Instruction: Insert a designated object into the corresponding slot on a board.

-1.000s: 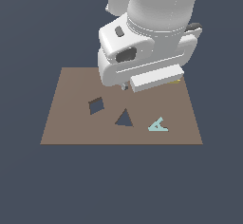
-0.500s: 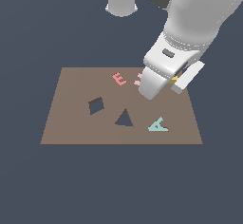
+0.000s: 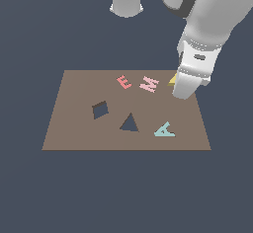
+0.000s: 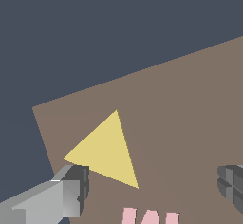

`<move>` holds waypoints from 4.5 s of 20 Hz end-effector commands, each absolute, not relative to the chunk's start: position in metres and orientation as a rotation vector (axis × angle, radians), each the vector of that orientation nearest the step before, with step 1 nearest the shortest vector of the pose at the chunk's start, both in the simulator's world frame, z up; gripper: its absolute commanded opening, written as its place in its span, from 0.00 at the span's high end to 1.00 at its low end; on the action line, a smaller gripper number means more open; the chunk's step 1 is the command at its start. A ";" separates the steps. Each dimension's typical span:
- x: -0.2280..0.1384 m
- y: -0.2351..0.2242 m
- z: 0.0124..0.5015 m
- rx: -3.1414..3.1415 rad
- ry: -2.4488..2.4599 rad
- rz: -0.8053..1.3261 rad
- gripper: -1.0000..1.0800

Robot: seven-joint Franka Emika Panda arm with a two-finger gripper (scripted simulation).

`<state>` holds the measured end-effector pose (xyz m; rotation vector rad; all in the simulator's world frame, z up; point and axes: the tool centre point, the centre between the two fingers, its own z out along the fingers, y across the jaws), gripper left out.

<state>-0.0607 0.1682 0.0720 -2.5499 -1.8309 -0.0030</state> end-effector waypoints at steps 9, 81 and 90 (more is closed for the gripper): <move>-0.095 0.182 0.053 -2.309 -2.129 -0.001 0.04; 0.047 0.146 0.038 -3.090 -0.564 -0.001 1.00; 0.076 0.095 0.039 -3.139 0.096 -0.001 1.00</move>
